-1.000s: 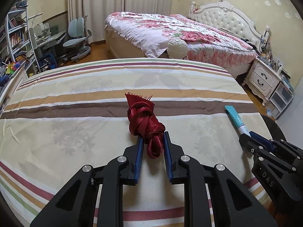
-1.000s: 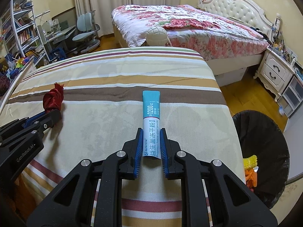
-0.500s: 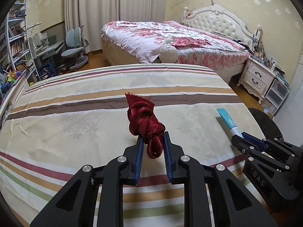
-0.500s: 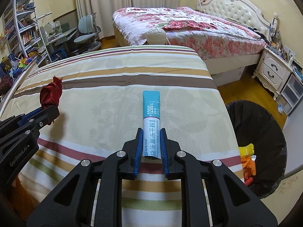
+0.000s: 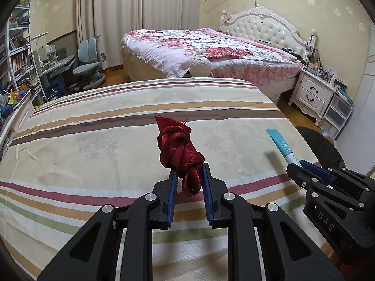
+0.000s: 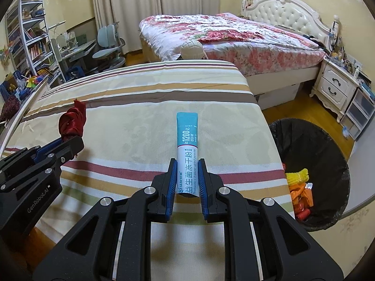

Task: Collect trash
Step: 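Carry the red cloth and tube in both tools over the black bin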

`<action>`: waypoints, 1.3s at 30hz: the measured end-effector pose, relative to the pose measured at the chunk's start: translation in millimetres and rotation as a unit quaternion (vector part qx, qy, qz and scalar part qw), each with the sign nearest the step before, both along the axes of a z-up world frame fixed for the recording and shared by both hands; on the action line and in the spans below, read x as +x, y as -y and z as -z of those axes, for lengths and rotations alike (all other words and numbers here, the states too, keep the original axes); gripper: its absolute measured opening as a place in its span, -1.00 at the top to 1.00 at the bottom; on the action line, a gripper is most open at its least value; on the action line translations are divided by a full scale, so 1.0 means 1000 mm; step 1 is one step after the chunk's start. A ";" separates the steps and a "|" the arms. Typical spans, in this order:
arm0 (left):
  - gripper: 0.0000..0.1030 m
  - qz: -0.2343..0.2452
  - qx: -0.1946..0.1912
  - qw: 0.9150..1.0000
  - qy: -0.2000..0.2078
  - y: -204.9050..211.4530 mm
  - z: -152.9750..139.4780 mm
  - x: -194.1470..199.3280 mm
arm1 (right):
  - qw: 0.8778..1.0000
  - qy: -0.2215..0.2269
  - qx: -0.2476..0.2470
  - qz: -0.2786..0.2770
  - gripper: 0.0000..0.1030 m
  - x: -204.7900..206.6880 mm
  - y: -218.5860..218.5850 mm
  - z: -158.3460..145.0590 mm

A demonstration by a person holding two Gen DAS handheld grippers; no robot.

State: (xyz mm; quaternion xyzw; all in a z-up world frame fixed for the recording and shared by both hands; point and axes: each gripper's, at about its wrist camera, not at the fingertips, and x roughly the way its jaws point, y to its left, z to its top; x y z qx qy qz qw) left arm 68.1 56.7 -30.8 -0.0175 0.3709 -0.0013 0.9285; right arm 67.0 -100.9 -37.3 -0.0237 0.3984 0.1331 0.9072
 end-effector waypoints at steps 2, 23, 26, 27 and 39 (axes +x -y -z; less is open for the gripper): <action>0.59 -0.001 0.001 1.000 0.001 0.001 0.001 -0.002 | 1.000 -0.004 -0.002 0.000 0.66 -0.001 0.001 0.003; 0.58 -0.009 -0.001 1.000 -0.017 -0.006 0.012 -0.003 | 1.000 -0.024 -0.012 0.002 0.58 0.009 -0.005 0.017; 0.59 -0.008 -0.003 1.000 -0.019 -0.006 0.013 -0.002 | 1.000 -0.025 -0.009 0.002 0.65 0.008 -0.003 0.017; 0.59 -0.008 -0.003 1.000 -0.019 -0.006 0.013 -0.002 | 1.000 -0.024 -0.010 0.003 0.66 0.008 -0.002 0.016; 0.59 0.014 -0.004 1.000 0.005 0.016 0.000 -0.004 | 0.999 0.011 0.014 0.032 0.68 -0.003 0.025 -0.008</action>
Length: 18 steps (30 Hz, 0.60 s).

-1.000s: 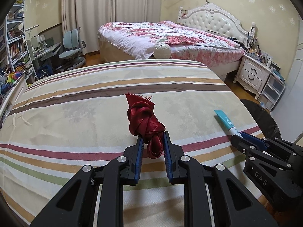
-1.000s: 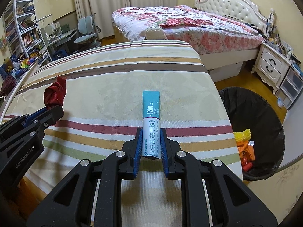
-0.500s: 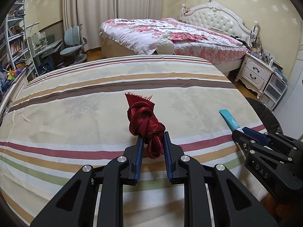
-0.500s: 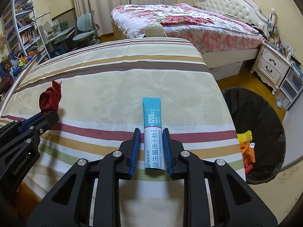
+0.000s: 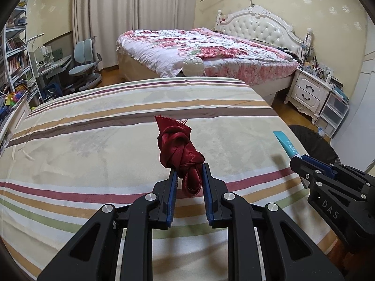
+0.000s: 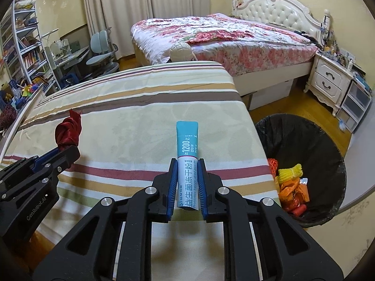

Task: Collect trash
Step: 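Carry the red cloth and tube in both tools over the black bin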

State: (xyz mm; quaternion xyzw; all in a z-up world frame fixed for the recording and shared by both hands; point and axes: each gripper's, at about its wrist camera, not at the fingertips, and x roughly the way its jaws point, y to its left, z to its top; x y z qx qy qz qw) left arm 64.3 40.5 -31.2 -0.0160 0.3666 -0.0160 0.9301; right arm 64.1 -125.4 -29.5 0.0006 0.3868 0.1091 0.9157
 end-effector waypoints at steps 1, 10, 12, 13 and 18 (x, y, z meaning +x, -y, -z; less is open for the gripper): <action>0.59 0.004 0.000 1.000 0.002 0.003 -0.002 0.000 | 1.000 0.004 0.002 0.005 0.68 -0.001 0.004 -0.003; 0.59 0.053 0.001 0.998 0.025 0.050 -0.019 0.005 | 0.998 0.034 0.002 0.059 0.68 -0.004 0.055 -0.022; 0.58 0.067 0.001 0.997 0.030 0.065 -0.022 0.008 | 0.996 0.040 -0.002 0.075 0.68 -0.003 0.070 -0.025; 0.59 0.073 0.001 0.997 0.032 0.071 -0.023 0.009 | 0.996 0.043 -0.004 0.083 0.68 -0.002 0.076 -0.025; 0.58 0.105 0.003 0.993 0.043 0.106 -0.028 0.018 | 0.991 0.052 -0.010 0.121 0.68 0.002 0.111 -0.027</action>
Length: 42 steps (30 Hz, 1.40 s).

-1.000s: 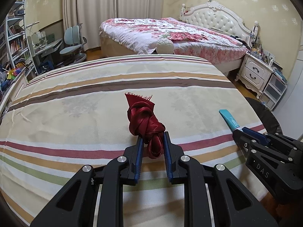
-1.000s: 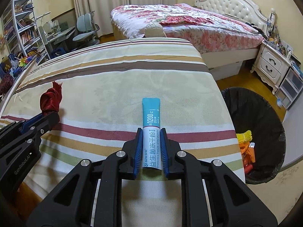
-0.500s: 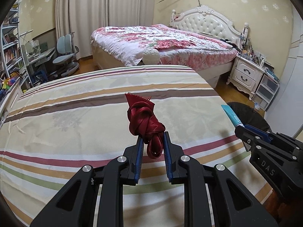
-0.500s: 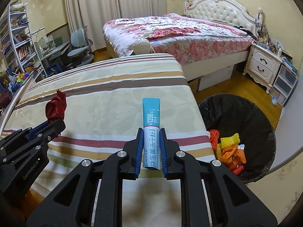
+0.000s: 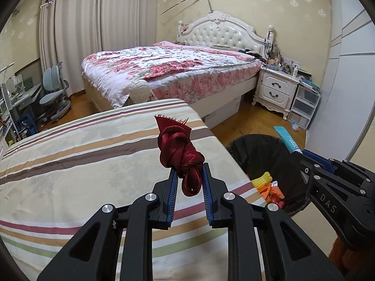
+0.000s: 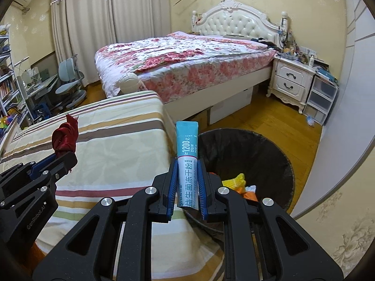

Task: Collect trash
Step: 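Carry the red cloth and tube in both tools over the black bin, then open both tools to drop the cloth and tube into the bin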

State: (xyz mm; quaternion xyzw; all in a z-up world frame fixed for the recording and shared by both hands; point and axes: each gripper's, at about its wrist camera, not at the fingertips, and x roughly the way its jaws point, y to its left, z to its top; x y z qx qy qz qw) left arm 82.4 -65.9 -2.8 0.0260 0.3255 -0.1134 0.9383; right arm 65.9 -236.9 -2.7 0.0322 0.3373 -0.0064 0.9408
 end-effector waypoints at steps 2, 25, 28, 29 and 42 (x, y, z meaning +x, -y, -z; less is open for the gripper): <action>0.58 0.010 0.003 1.000 0.004 0.012 0.000 0.004 | 1.000 0.001 -0.001 0.012 0.68 0.002 0.011 0.001; 0.58 0.057 0.053 0.997 0.003 0.107 0.018 0.055 | 0.997 -0.013 0.019 0.069 0.67 0.035 0.081 0.025; 0.58 0.060 0.055 0.997 -0.002 0.112 0.022 0.059 | 0.997 -0.014 0.021 0.072 0.67 0.038 0.086 0.026; 0.58 0.061 0.056 0.997 -0.003 0.115 0.022 0.058 | 0.997 -0.015 0.021 0.073 0.67 0.039 0.087 0.026; 0.33 0.063 0.061 0.996 -0.019 0.124 0.029 0.073 | 0.996 -0.022 0.028 0.083 0.64 0.047 0.095 0.034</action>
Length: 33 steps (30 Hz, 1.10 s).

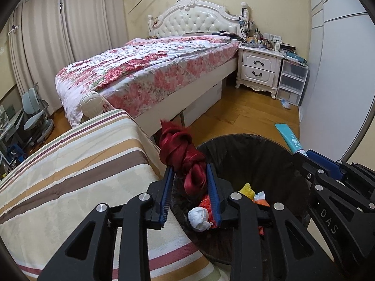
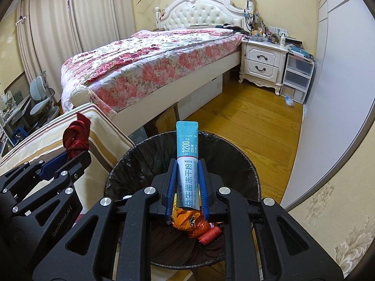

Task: Collect trash

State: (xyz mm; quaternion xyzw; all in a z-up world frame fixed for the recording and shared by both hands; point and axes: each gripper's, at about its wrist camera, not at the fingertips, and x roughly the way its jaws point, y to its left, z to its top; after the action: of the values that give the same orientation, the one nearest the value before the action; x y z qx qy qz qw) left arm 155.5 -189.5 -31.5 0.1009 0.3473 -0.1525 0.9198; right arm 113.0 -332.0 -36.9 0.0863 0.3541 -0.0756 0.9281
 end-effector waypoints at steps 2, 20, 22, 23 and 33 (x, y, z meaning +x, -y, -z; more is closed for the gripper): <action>0.21 -0.001 0.002 1.000 0.003 0.001 0.000 0.000 | 1.000 -0.002 0.004 0.001 0.63 0.001 0.002 0.001; -0.44 -0.023 0.007 0.999 0.023 -0.022 -0.007 -0.018 | 1.000 0.007 -0.017 0.025 -0.05 -0.023 -0.003 -0.004; -0.46 -0.027 0.005 0.999 0.024 -0.029 -0.008 -0.024 | 1.000 0.006 -0.016 0.024 -0.13 -0.029 -0.006 -0.005; -0.47 -0.029 0.004 0.999 0.024 -0.032 -0.009 -0.028 | 1.000 0.006 -0.018 0.023 -0.14 -0.033 -0.009 -0.005; -0.52 -0.050 -0.009 0.998 0.024 -0.064 -0.016 -0.061 | 0.999 0.028 -0.037 0.004 -0.36 -0.072 -0.040 -0.022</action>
State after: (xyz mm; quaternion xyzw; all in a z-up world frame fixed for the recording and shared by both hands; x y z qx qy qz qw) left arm 94.4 -125.7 -15.1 0.0791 0.3286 -0.1068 0.9351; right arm 40.7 -291.5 -15.1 0.0554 0.3246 -0.0900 0.9399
